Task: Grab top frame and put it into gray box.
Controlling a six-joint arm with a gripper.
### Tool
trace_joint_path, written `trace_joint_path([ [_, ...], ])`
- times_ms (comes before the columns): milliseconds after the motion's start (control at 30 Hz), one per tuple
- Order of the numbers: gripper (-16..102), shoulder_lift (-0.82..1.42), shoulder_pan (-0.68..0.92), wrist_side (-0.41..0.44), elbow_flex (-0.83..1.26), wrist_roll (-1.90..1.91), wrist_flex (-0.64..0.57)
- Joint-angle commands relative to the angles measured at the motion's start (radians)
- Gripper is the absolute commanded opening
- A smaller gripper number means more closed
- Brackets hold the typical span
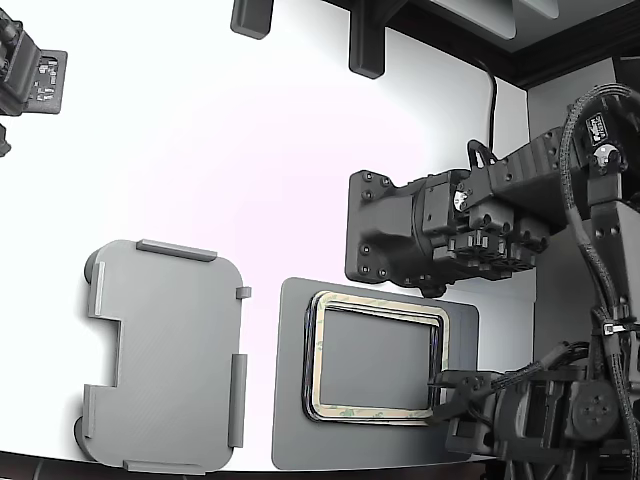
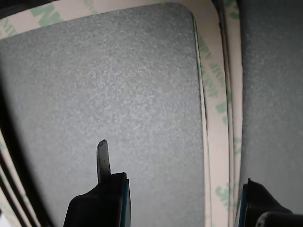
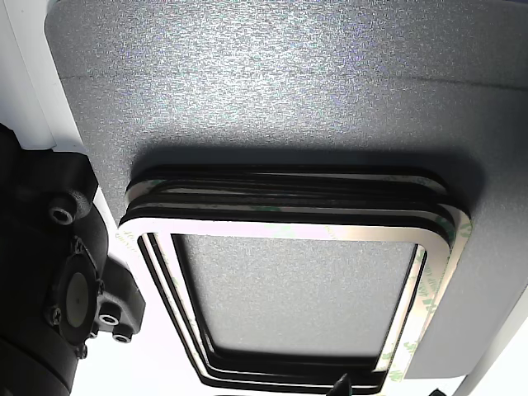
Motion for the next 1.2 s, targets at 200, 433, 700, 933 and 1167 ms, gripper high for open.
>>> trace_joint_path([
  [200, 83, -0.075, -0.009, 0.006, -0.072, -0.008, -0.015],
  [433, 68, -0.118, 0.009, 0.023, -0.077, -0.002, -0.049],
  [700, 51, -0.141, 0.034, 0.048, -0.067, -0.037, -0.081],
  [933, 52, -0.147, 0.034, 0.049, -0.051, -0.037, -0.123],
  [1167, 53, -0.140, 0.034, 0.054, -0.043, -0.041, -0.135],
])
